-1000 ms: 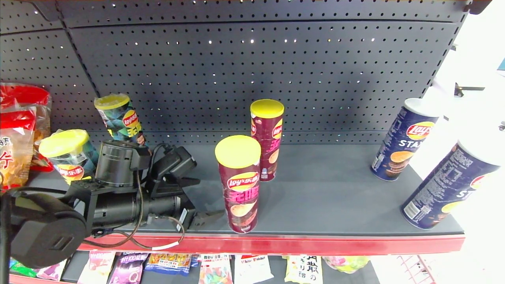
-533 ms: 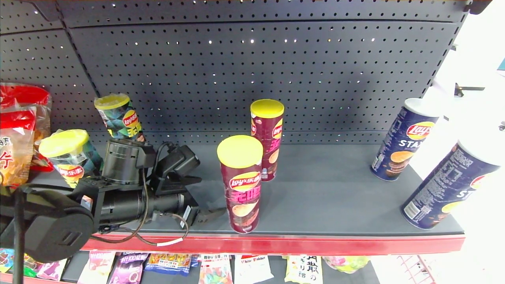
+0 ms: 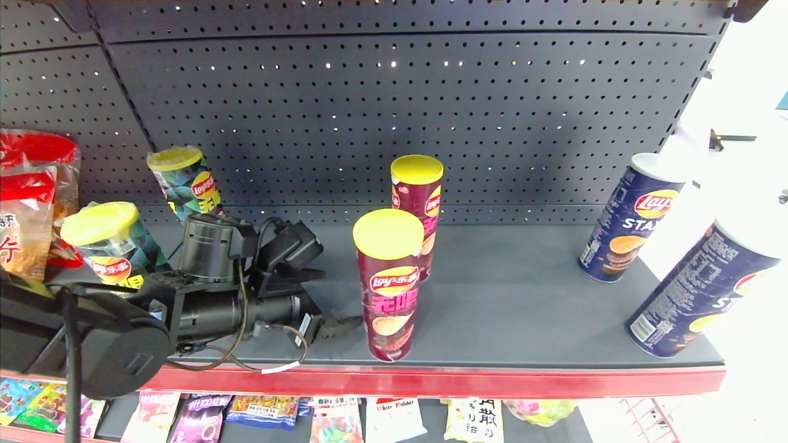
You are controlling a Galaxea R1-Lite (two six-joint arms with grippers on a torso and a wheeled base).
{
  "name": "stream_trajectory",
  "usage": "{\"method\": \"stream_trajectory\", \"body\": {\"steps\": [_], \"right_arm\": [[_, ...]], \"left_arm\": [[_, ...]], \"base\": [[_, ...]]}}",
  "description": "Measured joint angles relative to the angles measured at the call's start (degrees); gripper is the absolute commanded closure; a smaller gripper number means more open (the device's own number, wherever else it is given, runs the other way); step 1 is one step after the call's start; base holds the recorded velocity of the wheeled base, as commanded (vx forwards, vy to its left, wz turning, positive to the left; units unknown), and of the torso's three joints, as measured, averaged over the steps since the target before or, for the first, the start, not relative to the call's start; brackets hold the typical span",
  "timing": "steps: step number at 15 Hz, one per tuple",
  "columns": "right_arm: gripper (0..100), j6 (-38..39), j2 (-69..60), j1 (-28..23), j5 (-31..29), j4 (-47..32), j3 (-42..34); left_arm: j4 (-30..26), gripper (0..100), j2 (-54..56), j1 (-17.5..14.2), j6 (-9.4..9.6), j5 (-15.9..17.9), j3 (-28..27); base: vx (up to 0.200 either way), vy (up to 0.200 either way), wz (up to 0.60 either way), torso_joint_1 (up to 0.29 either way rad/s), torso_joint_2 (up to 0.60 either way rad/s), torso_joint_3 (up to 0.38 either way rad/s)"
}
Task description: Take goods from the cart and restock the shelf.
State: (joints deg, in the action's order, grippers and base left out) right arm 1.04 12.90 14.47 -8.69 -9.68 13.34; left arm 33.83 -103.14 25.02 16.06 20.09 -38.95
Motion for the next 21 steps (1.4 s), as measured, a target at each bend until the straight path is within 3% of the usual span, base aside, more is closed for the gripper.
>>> {"method": "stream_trajectory", "body": {"steps": [15,21], "right_arm": [[0,0.6,0.3,0.2,0.1,0.0,-1.3],[0,0.7,0.5,0.3,0.7,0.0,-1.4]], "left_arm": [[-0.1,0,-4.4,1.5,-0.24,0.2,-4.4],[-0.4,0,-2.9,1.3,0.0,4.1,-2.4]], "base": [[0.0,0.0,0.0,0.0,0.0,0.0],[0.0,0.0,0.0,0.0,0.0,0.0]]}}
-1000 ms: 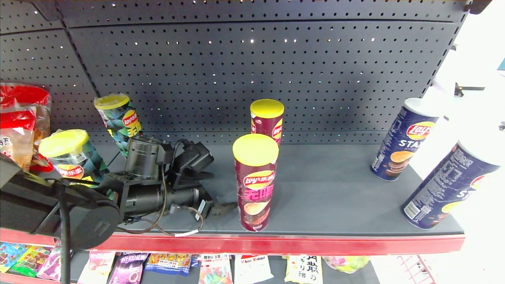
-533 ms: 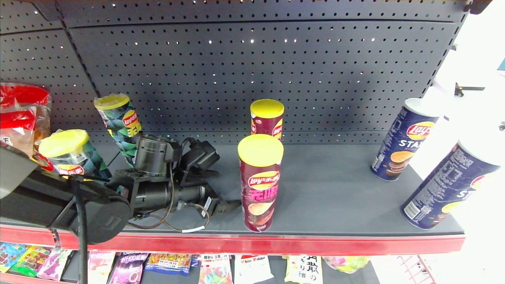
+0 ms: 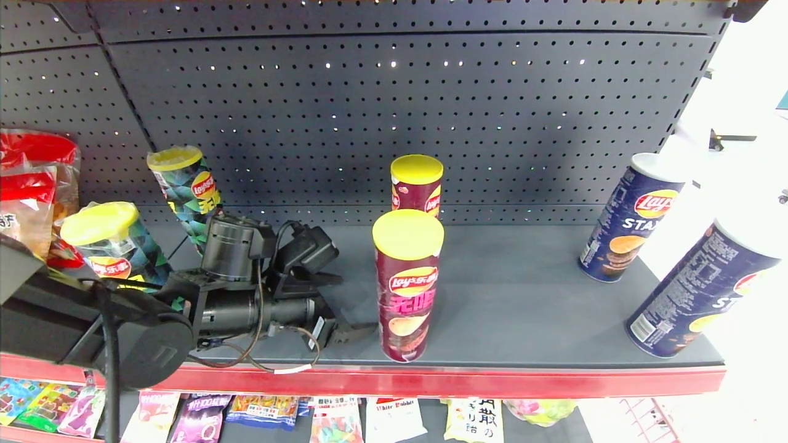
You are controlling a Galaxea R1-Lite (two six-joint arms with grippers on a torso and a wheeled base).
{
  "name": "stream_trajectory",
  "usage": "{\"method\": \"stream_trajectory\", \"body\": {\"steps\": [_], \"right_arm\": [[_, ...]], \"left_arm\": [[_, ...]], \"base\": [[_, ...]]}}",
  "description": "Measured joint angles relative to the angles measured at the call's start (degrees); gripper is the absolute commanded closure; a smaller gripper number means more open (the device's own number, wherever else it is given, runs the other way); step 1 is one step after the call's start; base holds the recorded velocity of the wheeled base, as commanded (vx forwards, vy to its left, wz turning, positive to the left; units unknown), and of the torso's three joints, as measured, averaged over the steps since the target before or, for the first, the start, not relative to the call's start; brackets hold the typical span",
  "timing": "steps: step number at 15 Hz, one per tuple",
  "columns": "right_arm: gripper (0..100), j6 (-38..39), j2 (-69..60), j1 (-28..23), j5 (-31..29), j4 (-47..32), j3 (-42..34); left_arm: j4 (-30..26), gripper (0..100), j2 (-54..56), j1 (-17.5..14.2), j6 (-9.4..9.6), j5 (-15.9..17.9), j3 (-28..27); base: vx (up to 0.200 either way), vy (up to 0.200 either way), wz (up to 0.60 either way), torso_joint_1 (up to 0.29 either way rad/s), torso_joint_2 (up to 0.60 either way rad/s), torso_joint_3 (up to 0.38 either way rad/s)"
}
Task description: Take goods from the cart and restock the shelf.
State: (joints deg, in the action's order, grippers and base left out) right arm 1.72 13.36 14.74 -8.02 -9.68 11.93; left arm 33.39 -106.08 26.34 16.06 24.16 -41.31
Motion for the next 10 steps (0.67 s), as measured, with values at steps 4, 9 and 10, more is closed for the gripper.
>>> {"method": "stream_trajectory", "body": {"steps": [4,9,10], "right_arm": [[0,0.0,0.1,0.0,0.0,0.0,0.0],[0,0.0,0.1,0.0,0.0,0.0,-0.1],[0,0.0,0.1,0.0,0.0,0.0,-0.2]], "left_arm": [[0.2,0,0.0,0.5,0.12,-0.1,-0.4],[0.2,0,-0.6,0.5,0.06,-0.4,-1.4],[0.3,0,-0.8,0.5,0.04,-0.6,-1.9]], "base": [[0.0,0.0,0.0,0.0,0.0,0.0],[0.0,0.0,0.0,0.0,0.0,0.0],[0.0,0.0,0.0,0.0,0.0,0.0]]}}
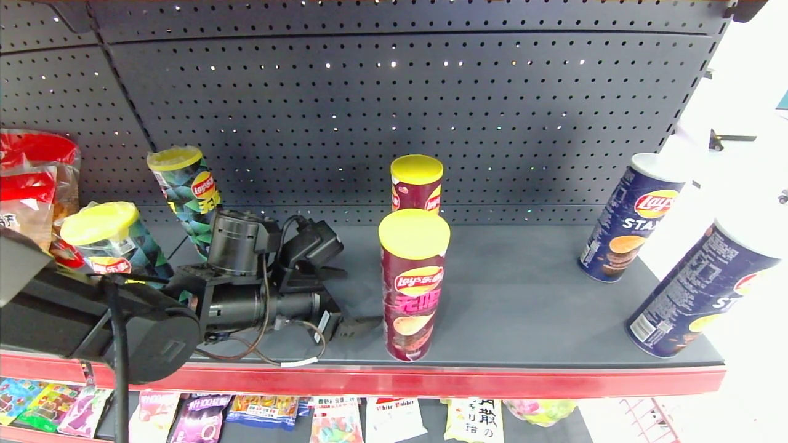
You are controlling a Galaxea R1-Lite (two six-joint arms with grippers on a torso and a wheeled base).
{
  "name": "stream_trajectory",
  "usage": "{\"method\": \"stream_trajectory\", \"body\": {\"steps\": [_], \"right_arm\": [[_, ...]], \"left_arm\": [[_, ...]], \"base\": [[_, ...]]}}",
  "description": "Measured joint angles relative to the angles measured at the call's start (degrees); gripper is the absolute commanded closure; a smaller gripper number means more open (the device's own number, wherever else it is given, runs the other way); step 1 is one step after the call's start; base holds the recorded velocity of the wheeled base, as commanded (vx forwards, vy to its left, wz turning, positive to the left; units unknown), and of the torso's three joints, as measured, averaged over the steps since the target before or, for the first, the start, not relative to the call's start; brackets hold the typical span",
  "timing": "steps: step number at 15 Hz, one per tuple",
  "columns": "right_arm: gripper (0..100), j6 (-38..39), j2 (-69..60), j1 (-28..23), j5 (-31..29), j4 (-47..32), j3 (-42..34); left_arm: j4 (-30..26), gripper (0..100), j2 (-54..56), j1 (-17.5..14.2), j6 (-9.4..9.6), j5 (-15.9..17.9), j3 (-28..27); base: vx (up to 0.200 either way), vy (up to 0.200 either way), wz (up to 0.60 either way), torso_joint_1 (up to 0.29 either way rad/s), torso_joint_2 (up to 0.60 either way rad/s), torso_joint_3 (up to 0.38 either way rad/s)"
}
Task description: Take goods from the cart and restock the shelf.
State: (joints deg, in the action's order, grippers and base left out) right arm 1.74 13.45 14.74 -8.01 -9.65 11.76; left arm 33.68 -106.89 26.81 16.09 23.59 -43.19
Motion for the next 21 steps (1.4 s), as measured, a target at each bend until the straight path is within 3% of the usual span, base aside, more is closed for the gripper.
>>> {"method": "stream_trajectory", "body": {"steps": [6,9,14,16,18,19,21], "right_arm": [[0,0.0,-0.1,0.0,-0.1,0.0,-0.2],[0,0.0,-0.2,0.0,-0.1,0.0,-0.7],[0,-0.5,-3.7,-0.2,-0.8,-0.1,-4.3],[0,-0.7,-5.1,-1.4,-1.9,-1.0,-4.3],[0,-0.6,-2.7,-5.4,-2.4,-1.9,-1.9],[0,-0.5,-1.4,-7.6,-2.4,-2.1,-1.2],[0,-0.7,-1.8,-9.7,-2.4,-2.3,-1.8]], "left_arm": [[0.0,0,-1.1,0.0,0.68,-0.3,0.0],[0.1,0,1.4,-1.8,2.76,-0.2,5.9],[-0.2,0,15.3,-5.8,1.8,-1.5,15.8],[-1.5,0,25.1,-6.9,-0.5,-4.8,21.0],[-4.3,0,37.1,-7.4,-5.21,-10.7,26.2],[-7.8,0,44.6,-7.6,-8.24,-14.9,28.8],[-17.5,0,57.5,-7.9,-12.07,-21.4,31.8]], "base": [[0.0,0.0,0.0,0.0,0.0,0.0],[0.0,0.0,0.0,0.0,0.0,0.0],[0.0,0.0,0.0,0.0,0.0,0.0],[0.0,0.0,0.0,0.0,0.0,0.0],[0.0,0.0,0.0,0.0,0.0,0.0],[0.0,0.0,0.0,0.0,0.0,0.0],[0.0,0.0,0.0,0.0,0.0,0.0]]}}
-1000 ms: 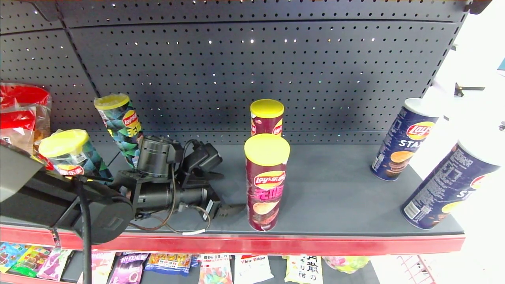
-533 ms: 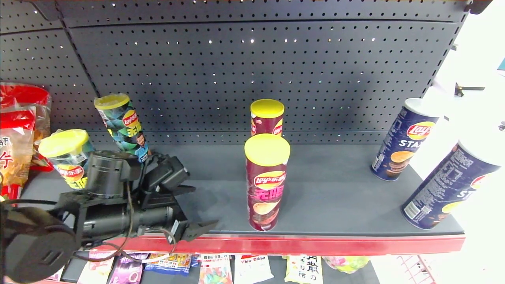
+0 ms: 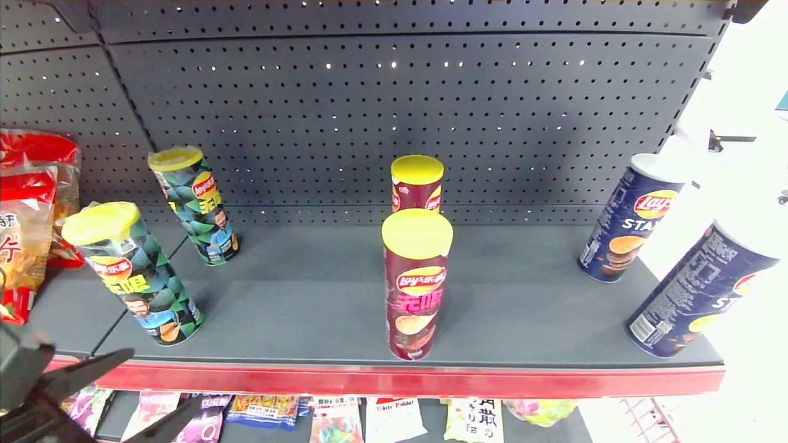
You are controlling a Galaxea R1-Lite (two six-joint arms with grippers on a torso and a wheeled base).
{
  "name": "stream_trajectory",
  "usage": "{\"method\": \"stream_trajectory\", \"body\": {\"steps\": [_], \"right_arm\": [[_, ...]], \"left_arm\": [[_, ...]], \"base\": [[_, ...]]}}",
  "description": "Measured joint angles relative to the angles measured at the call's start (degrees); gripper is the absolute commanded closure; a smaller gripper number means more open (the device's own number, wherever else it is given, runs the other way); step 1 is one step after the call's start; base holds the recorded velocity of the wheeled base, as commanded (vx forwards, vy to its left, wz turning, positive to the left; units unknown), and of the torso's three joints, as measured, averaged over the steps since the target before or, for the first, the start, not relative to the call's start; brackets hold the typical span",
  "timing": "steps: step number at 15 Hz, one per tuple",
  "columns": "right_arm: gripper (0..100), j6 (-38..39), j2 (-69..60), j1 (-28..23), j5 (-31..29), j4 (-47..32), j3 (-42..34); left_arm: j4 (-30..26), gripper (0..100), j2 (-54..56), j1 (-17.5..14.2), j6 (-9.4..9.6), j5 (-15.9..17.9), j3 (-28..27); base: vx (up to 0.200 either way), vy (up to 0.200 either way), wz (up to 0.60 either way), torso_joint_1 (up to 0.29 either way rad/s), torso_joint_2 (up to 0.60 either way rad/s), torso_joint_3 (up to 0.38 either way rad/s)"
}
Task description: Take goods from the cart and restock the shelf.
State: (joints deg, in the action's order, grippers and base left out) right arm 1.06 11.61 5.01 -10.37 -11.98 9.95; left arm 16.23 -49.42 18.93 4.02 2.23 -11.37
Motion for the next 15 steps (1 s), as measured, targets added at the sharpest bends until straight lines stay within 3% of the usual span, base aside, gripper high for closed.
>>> {"method": "stream_trajectory", "body": {"steps": [4,6,8,10,11,12,15], "right_arm": [[0,0.0,-5.1,-1.2,-1.5,1.8,-3.4],[0,0.1,-5.9,-1.2,-1.5,3.1,-4.2],[0,-0.2,-6.3,-1.2,1.3,5.7,-5.3],[0,-2.1,-6.5,-1.2,2.9,6.3,-5.9],[0,-2.6,-6.5,-1.2,4.6,6.9,-6.1],[0,-2.7,-6.5,-1.2,5.8,7.1,-6.3],[0,-2.8,-6.6,-1.2,6.1,7.2,-6.4]], "left_arm": [[-28.2,0,26.9,-2.3,-5.44,-9.0,1.8],[-33.0,0,35.0,-9.2,-9.03,-10.4,1.2],[-32.2,0,40.7,-14.4,-10.93,-7.7,1.4],[-22.4,0,43.3,-15.7,-9.74,-0.5,4.7],[-18.2,0,44.0,-16.0,-8.69,4.7,6.7],[-17.2,0,44.6,-16.1,-7.5,7.0,8.2],[-17.1,0,45.3,-16.2,-7.35,2.7,9.4]], "base": [[0.0,0.0,0.0,0.0,0.0,0.0],[0.0,0.0,0.0,0.0,0.0,0.0],[0.0,0.0,0.0,0.0,0.0,0.0],[0.0,0.0,0.0,0.0,0.0,0.0],[0.0,0.0,0.0,0.0,0.0,0.0],[0.0,0.0,0.0,0.0,0.0,0.0],[0.0,0.0,0.0,0.0,0.0,0.0]]}}
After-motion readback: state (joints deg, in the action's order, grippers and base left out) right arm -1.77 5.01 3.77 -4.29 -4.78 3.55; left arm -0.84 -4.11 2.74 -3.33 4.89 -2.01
